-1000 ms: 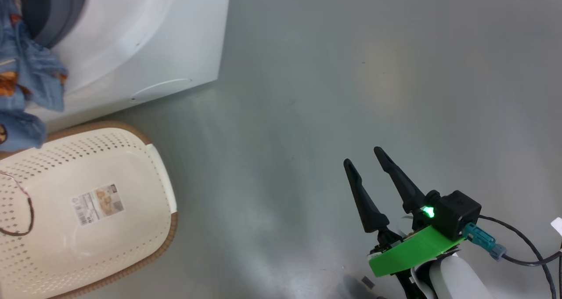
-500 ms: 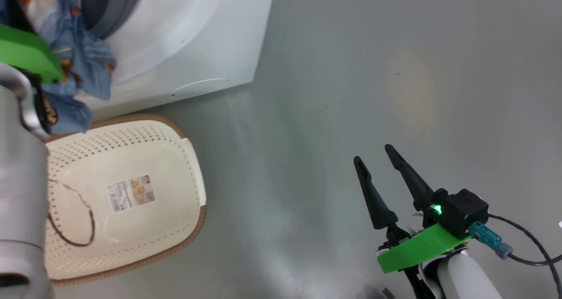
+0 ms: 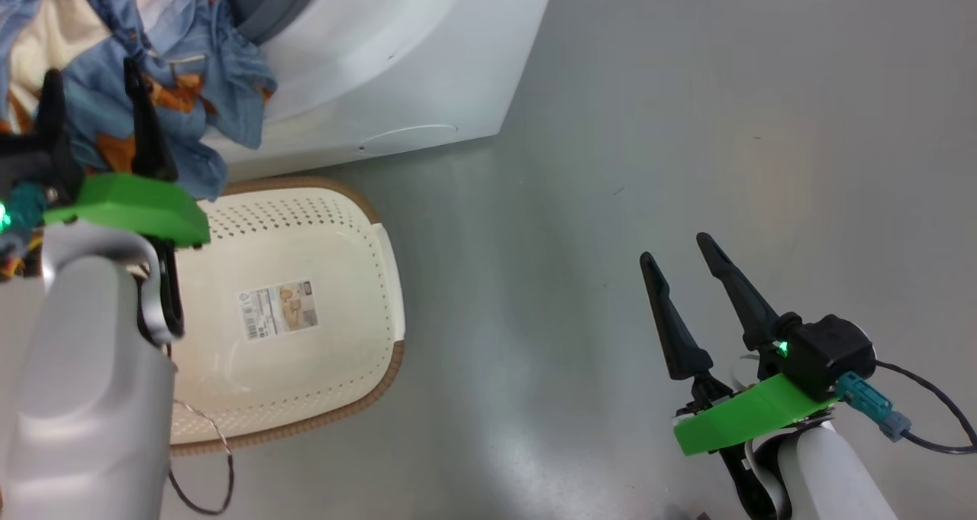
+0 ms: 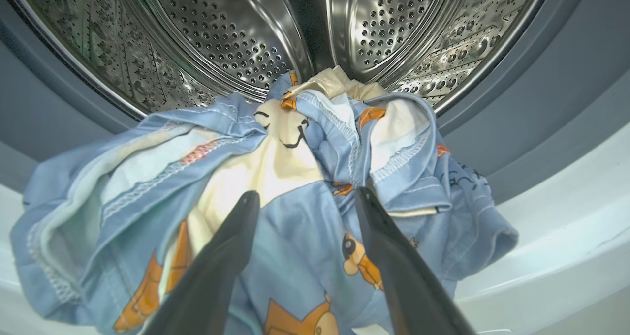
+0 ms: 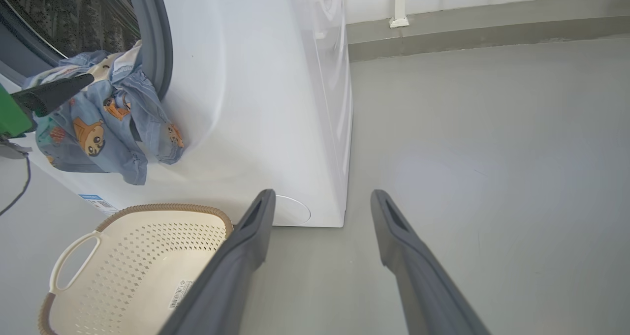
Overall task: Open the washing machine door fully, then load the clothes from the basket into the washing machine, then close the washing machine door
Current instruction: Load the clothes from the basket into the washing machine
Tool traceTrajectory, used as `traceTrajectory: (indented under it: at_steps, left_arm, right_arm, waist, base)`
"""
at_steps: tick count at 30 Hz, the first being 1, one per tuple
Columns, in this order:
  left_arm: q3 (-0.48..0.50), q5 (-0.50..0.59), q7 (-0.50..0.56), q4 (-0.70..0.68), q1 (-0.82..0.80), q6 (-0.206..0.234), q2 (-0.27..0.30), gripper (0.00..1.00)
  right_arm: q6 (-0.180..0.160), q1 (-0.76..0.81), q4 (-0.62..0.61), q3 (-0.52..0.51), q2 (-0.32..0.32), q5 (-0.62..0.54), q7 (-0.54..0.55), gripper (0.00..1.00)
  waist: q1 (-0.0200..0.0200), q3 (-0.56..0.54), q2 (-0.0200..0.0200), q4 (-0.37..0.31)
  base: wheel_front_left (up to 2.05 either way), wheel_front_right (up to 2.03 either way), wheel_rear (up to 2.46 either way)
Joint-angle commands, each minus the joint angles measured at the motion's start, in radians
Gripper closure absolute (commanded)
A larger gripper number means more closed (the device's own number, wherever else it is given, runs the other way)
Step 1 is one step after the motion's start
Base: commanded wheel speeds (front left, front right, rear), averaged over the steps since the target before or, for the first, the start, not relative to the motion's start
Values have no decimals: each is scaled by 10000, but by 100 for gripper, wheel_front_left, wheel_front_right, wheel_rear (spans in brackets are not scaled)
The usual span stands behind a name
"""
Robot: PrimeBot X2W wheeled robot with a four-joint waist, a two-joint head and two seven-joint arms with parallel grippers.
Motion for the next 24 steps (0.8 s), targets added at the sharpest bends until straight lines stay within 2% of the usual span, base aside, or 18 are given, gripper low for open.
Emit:
traceTrajectory:
  at_steps: [1, 9, 24]
  left_arm:
    - [272, -68, -62, -554, 422, 111, 314, 0]
    - [274, -228, 321, -2831, 2246, 462, 181, 0]
    - [91, -268, 1078, -5718, 4369, 994, 47, 0]
  right_arm:
    - [16, 30, -213, 177, 11, -133, -48, 0]
    - [16, -32, -291, 16, 11, -293, -48, 0]
    - [16, -99, -325, -152, 11, -412, -48, 0]
  waist:
    - [0, 46, -1, 123]
    - [0, 225, -1, 380]
    - [0, 370, -1, 627]
  base:
    - [0, 0, 0]
    - [0, 0, 0]
    - [0, 0, 0]
